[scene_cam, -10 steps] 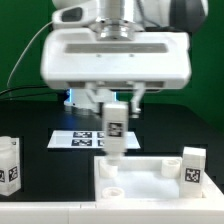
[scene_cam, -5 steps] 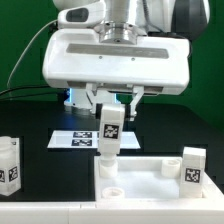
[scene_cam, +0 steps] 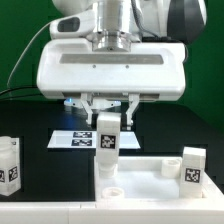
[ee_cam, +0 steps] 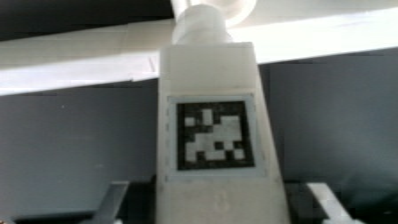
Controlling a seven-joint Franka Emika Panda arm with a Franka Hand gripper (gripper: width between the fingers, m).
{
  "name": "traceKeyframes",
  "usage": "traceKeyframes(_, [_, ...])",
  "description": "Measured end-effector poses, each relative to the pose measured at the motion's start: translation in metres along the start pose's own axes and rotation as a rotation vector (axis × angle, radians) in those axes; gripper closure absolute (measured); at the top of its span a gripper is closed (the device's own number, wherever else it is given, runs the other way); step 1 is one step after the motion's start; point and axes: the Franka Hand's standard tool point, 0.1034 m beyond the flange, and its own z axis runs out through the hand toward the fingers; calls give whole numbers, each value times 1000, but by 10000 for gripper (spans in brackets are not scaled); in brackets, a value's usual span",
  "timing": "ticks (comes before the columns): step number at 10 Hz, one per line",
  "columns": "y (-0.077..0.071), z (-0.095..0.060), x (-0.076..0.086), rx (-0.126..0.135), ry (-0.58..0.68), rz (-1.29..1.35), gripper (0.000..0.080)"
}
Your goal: Assemble square table
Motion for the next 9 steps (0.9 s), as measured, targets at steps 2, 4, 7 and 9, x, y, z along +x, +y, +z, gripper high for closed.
traceKeyframes(2, [-5,8,-7,2,-13,8,511])
traceKeyframes(4, [-8,15,-10,3,-20,13,511])
traceKeyframes(7, [-11,23,-12,-1,-17,13,511])
traceKeyframes(9, [-8,29,-17,-18,3,7,511])
